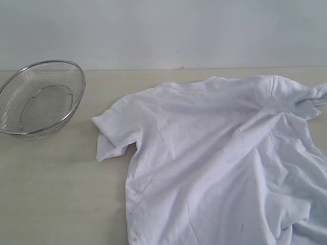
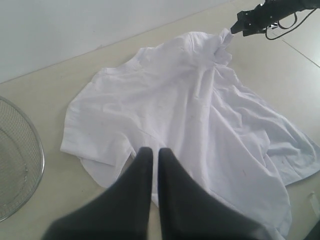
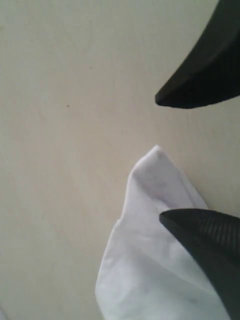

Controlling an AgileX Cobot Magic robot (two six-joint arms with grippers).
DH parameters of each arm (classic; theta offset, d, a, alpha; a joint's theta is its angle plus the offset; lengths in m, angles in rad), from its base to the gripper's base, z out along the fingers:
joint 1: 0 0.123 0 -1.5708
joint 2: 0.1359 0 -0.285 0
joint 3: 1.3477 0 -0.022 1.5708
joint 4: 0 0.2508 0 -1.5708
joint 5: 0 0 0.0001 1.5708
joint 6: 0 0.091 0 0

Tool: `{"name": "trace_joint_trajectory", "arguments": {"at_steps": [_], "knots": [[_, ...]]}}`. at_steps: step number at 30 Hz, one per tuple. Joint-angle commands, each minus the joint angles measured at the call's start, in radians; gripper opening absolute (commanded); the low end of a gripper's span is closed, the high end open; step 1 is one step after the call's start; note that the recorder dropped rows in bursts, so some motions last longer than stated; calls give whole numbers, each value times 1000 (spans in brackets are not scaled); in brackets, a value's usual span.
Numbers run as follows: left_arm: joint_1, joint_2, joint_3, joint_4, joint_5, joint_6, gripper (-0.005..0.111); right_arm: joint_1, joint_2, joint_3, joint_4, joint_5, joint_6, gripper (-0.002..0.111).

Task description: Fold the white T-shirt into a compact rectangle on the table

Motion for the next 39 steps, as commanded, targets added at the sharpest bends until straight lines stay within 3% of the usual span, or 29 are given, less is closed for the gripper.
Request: {"name": "trace_joint_trajectory", "arguments": {"at_steps": [1, 18, 22, 24, 26, 39], "knots": [[3, 2, 6, -12, -8, 6, 4, -6, 36, 2, 35, -51, -61, 54], [3, 2, 6, -12, -14, 6, 4, 37, 88, 2, 151, -155, -183, 53], [3, 2, 6, -12, -14, 6, 4, 74, 88, 2, 156, -137, -183, 32], [3, 2, 6, -12, -14, 6, 4, 80, 84, 2, 156, -111, -179, 12], [3, 2, 6, -12, -14, 6, 4, 80, 73, 2, 156, -99, -175, 0], [3, 2, 6, -10, -13, 10, 4, 80, -31, -124, 93, -6, -175, 0]]}}
